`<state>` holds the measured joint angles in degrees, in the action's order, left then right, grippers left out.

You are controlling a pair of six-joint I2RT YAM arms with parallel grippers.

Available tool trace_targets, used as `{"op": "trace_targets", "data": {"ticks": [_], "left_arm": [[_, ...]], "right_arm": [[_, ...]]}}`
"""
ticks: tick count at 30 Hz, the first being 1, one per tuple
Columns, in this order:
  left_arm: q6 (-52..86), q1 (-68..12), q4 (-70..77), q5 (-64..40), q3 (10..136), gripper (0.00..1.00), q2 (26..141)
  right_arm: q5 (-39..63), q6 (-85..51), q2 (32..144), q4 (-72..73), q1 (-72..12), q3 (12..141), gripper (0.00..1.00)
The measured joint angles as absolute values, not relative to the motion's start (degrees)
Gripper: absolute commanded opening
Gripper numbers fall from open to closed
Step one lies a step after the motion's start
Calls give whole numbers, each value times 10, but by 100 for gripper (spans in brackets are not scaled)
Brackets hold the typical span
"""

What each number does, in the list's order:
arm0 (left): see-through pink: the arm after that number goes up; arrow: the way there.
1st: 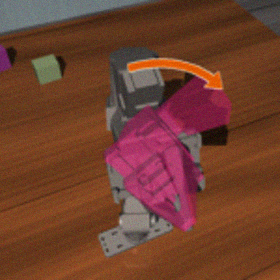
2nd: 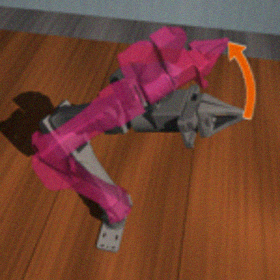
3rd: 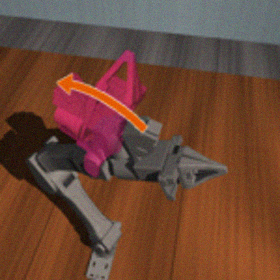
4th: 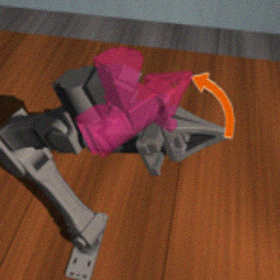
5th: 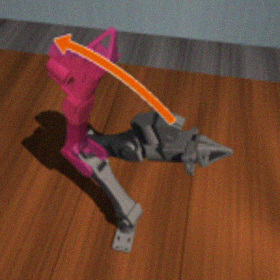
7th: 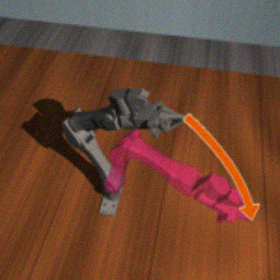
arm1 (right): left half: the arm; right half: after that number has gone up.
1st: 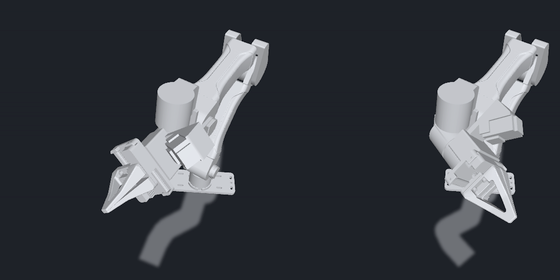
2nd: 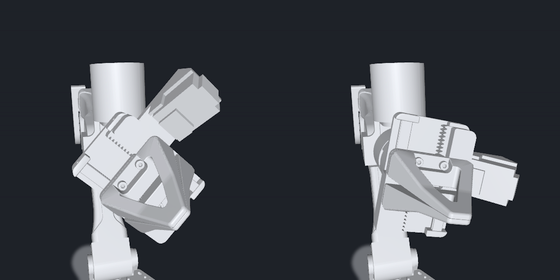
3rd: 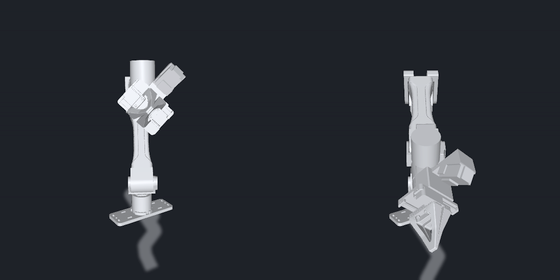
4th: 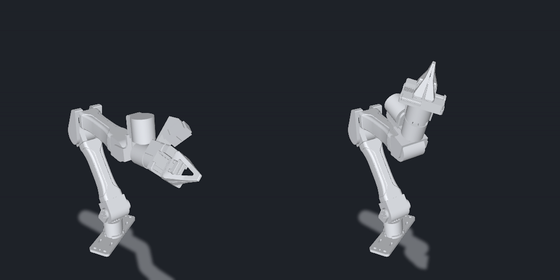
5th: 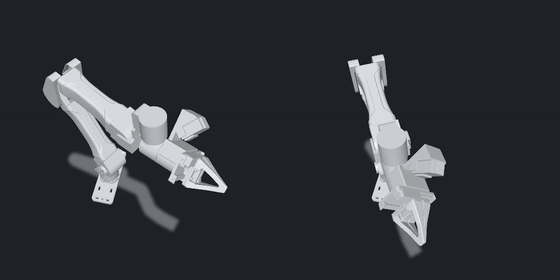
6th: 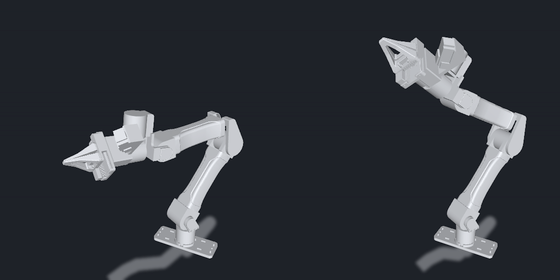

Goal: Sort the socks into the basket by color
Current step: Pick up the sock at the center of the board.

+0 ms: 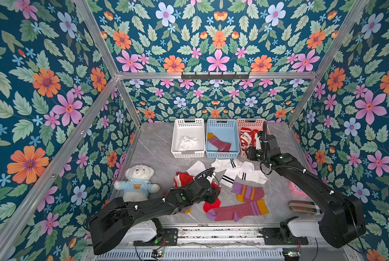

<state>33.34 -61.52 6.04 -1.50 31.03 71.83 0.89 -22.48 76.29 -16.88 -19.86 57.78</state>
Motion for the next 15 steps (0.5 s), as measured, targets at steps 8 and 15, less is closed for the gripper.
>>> {"op": "trace_targets", "data": {"ticks": [8, 15], "left_arm": [[302, -693, 62, -15, 383, 52, 823], [262, -739, 23, -14, 461, 54, 901]], "right_arm": [[4, -225, 757, -170, -199, 577, 50], [-2, -225, 748, -170, -199, 575, 52]]}}
